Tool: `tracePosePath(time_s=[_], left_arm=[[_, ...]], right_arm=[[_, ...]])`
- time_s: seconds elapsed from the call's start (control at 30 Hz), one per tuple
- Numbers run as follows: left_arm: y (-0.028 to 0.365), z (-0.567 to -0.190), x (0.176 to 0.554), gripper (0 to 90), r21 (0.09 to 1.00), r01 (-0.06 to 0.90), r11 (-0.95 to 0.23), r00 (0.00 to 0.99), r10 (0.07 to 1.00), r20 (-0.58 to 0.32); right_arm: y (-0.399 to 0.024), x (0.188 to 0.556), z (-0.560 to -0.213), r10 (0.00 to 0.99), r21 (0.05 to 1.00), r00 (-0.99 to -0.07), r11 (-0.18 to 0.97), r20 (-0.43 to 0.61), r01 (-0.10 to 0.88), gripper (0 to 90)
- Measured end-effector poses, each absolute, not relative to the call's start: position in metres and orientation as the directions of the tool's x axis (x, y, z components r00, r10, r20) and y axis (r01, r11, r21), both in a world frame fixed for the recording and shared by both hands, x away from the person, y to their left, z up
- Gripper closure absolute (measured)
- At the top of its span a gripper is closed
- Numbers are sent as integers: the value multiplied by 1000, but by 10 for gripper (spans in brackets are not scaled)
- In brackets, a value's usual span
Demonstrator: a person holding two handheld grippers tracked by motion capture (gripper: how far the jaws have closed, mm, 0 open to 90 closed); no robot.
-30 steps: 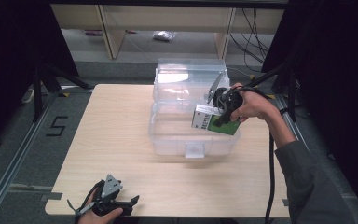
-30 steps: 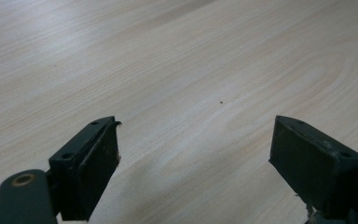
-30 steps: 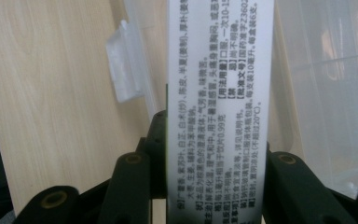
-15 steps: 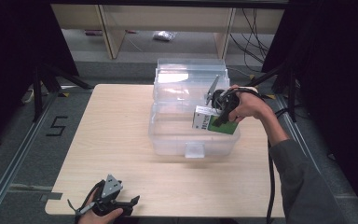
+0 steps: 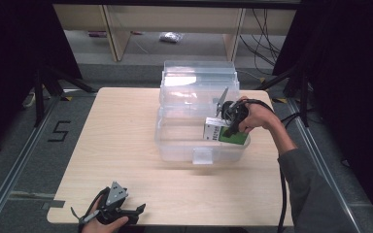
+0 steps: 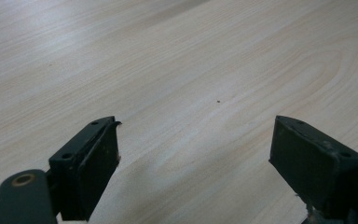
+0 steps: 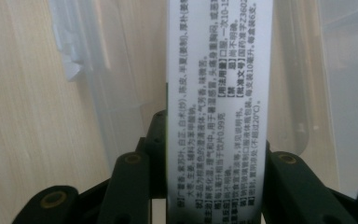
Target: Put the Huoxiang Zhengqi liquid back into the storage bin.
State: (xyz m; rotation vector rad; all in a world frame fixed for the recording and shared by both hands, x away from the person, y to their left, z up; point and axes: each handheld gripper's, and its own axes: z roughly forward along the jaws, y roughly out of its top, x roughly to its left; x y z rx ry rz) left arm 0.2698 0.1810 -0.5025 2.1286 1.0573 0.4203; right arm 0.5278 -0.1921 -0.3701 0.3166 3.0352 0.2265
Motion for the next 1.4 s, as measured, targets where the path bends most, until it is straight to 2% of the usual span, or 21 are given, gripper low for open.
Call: tracePosePath(time_s=[0.07, 0.47, 0.5, 0.53, 0.6, 0.63, 0.7, 0.93, 1.03, 1.07, 1.17, 1.27, 1.4], left_arm=[[181, -502, 269, 149, 722, 557, -409, 608, 794, -19], [179, -503, 269, 149, 737, 564, -373, 588, 808, -41], [181, -502, 269, 149, 725, 559, -403, 606, 795, -25], [181, -502, 269, 149, 726, 559, -401, 605, 796, -25], [181, -501, 269, 149, 721, 561, -407, 610, 792, -28], [182, -501, 270, 149, 717, 562, -412, 611, 791, -23], [181, -502, 269, 149, 721, 559, -408, 609, 793, -24], [182, -501, 270, 149, 709, 565, -422, 615, 788, -21], [179, -503, 269, 149, 736, 564, -375, 587, 809, -38], [181, -501, 269, 149, 722, 561, -405, 606, 795, -25], [181, -502, 269, 149, 727, 557, -401, 605, 796, -24], [179, -502, 269, 149, 736, 561, -379, 593, 804, -38], [182, -500, 269, 149, 714, 558, -423, 615, 788, -14]], right_arm=[[-193, 530, -374, 193, 168, -980, 969, -53, 181, 650], [-186, 531, -395, 196, 99, -980, 976, -23, 193, 649], [-186, 531, -395, 198, 102, -980, 976, -23, 194, 649], [-186, 535, -397, 154, 125, -988, 981, -29, 149, 649], [-185, 534, -398, 165, 119, -986, 980, -15, 162, 648], [-186, 537, -399, 130, 127, -991, 984, -24, 126, 648], [-186, 535, -401, 163, 119, -986, 980, -19, 160, 648], [-187, 534, -412, 176, 98, -984, 980, -1, 175, 642], [-187, 532, -412, 209, 68, -978, 976, 3, 209, 636], [-187, 532, -411, 212, 65, -977, 975, 6, 211, 631], [-188, 532, -410, 220, 61, -975, 974, 13, 220, 624], [-190, 531, -405, 234, 83, -972, 968, 18, 235, 602], [-196, 528, -393, 263, 130, -965, 956, 16, 262, 569]])
